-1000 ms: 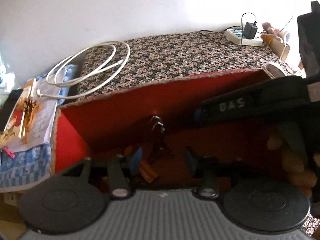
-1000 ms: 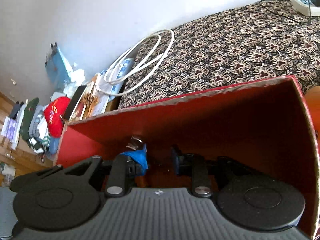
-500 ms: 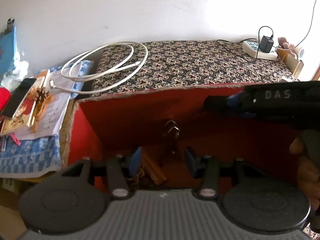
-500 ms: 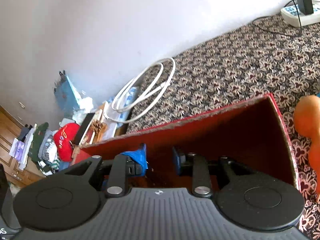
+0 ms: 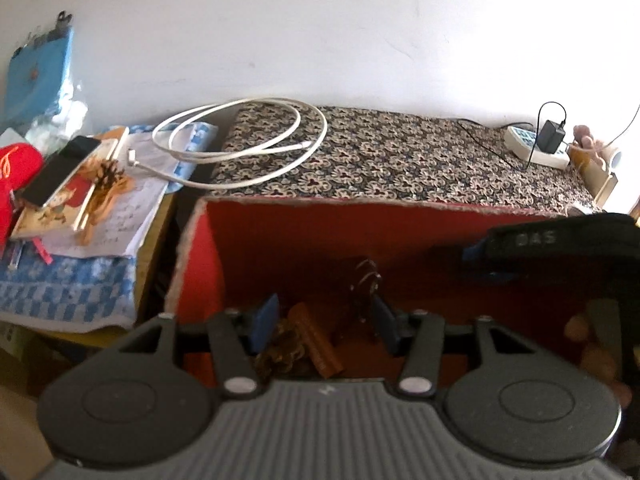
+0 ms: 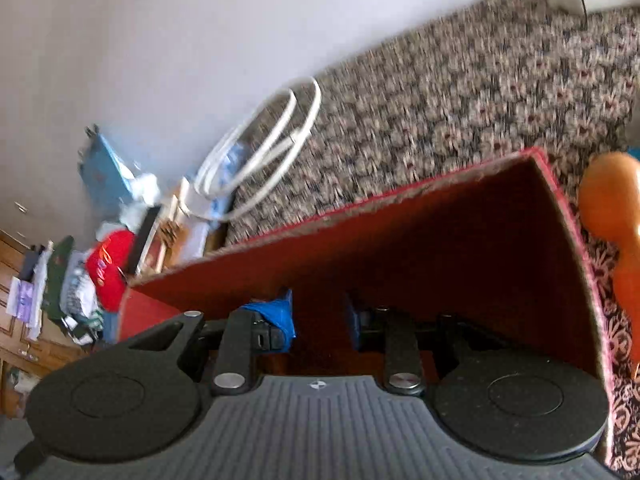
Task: Organize rigid objects
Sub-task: 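Lower the keys into the red box and open the right gripper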
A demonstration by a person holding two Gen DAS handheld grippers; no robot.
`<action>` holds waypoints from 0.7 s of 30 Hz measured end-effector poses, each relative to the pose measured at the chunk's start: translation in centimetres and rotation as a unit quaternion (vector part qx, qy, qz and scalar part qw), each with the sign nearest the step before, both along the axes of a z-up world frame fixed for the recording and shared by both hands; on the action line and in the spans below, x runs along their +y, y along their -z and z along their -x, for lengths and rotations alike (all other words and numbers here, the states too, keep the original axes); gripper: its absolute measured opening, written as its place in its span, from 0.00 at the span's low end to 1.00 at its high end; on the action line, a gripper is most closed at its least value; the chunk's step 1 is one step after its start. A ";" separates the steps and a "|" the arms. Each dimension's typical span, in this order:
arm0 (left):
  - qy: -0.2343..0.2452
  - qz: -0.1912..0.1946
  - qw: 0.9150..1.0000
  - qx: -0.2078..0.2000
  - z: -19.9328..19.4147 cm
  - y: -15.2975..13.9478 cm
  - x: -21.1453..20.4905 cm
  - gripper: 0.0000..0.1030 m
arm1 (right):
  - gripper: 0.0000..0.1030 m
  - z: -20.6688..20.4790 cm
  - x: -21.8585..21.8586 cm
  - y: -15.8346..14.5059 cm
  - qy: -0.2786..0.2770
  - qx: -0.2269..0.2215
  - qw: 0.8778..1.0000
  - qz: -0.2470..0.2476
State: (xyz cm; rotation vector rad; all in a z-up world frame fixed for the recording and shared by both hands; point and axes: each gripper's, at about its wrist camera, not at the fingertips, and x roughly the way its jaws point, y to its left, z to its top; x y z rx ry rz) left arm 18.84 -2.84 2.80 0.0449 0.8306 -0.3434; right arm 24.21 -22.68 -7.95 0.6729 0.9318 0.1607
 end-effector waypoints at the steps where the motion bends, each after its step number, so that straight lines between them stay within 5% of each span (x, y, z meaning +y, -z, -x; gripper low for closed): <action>1: 0.003 0.000 1.000 -0.003 0.5 -0.2 0.2 0.53 | 0.11 -0.4 0.3 -0.1 -0.003 0.009 1.000 0.005; 9: 0.015 0.000 1.000 -0.026 3.7 -2.1 0.9 0.56 | 0.11 -3.1 3.7 1.1 -0.075 0.038 0.996 0.002; 13: 0.016 -0.033 0.998 -0.057 5.8 -3.0 0.8 0.59 | 0.11 -2.3 5.1 1.6 -0.135 0.073 0.988 0.027; 21: -0.013 -0.027 0.998 -0.051 6.9 -3.8 2.6 0.60 | 0.12 0.7 3.3 -0.9 -0.114 0.026 0.993 -0.005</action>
